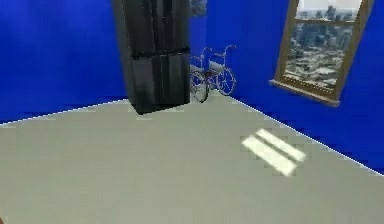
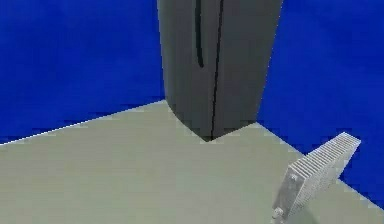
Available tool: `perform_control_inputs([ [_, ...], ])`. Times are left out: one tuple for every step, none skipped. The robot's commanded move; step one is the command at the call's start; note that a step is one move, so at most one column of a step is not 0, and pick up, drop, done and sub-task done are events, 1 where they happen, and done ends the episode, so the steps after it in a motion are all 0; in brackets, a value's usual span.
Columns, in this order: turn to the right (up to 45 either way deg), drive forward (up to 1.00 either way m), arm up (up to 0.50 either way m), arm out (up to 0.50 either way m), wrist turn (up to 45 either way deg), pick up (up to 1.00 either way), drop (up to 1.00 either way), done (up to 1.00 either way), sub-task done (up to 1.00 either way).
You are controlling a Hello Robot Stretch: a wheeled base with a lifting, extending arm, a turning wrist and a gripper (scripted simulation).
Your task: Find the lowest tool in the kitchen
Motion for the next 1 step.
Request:
perform_control_inputs([
  [-6.0, 0.00, 0.00, 0.00, 0.0, 0.00, 0.00, 0.00, 0.00],
])
